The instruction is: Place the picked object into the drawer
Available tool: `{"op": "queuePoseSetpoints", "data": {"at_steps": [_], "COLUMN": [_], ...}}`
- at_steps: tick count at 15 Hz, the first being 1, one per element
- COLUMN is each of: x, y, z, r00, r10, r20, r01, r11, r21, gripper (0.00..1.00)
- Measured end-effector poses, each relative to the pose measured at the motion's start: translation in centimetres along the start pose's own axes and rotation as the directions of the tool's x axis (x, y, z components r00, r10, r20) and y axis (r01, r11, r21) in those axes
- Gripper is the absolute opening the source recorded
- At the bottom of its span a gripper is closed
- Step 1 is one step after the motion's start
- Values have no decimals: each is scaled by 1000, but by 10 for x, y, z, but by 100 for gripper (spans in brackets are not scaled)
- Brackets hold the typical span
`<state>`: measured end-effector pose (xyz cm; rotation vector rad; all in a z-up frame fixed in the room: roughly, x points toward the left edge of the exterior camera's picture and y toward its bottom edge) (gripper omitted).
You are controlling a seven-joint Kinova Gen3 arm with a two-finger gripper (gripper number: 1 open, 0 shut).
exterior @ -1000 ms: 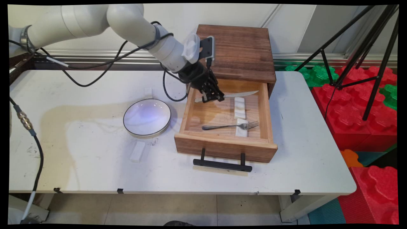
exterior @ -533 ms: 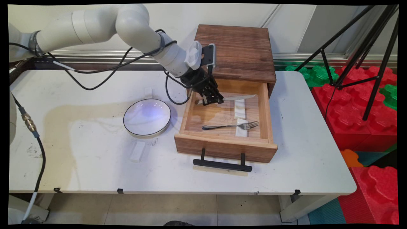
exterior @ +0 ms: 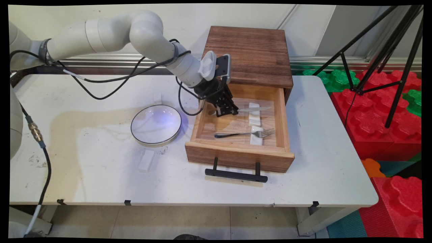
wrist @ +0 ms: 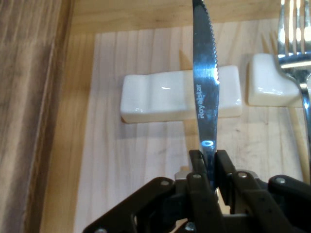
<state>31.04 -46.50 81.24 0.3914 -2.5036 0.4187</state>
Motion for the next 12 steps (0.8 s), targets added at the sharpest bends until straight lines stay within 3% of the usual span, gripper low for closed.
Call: {"op": "queuePoseSetpoints", "data": {"at_steps": [4, 5, 12], "x": [-2, -2, 3], "y": [2, 2, 4], "z": [4, 5, 0], "r00": [1000, 1000, 1000], "r10": [7, 9, 2], "r20": [-4, -6, -23], "r01": [-7, -9, -2], "r11": [1000, 1000, 1000], "r21": [-8, -11, -7], "gripper": [0, 100, 100]}}
